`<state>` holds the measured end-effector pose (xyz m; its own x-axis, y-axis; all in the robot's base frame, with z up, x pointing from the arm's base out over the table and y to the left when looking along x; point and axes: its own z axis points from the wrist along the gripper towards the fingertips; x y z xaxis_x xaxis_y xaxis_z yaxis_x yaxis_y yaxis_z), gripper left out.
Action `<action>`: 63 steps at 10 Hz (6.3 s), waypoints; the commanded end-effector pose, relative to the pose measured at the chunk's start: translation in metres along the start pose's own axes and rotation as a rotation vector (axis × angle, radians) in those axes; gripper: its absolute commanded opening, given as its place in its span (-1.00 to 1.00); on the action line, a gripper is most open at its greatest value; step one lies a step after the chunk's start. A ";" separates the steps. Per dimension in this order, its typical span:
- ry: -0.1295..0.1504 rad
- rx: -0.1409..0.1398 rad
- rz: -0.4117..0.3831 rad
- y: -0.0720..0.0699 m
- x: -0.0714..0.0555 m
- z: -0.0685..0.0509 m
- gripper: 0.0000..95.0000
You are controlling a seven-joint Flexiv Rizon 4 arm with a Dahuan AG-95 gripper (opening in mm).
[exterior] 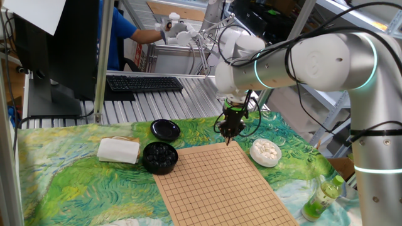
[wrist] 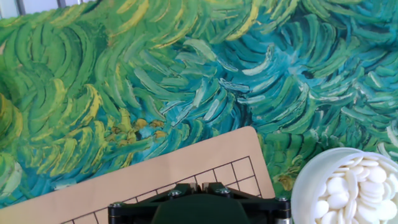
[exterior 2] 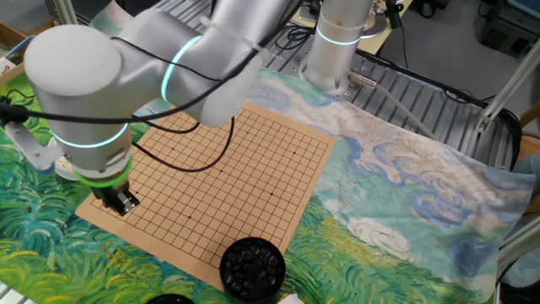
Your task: Play the first move as black on the 3-4 point in the upper right corner of the Go board
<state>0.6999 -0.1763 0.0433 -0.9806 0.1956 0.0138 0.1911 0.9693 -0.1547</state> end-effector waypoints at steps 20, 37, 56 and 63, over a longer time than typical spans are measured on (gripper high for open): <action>0.038 -0.094 0.117 0.000 0.000 0.000 -1.00; 0.070 0.019 0.158 -0.012 0.027 0.012 -1.00; 0.041 0.091 0.165 -0.013 0.030 0.023 -1.00; 0.030 0.094 0.170 -0.012 0.034 0.029 -1.00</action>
<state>0.6620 -0.1858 0.0164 -0.9323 0.3617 0.0085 0.3482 0.9036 -0.2496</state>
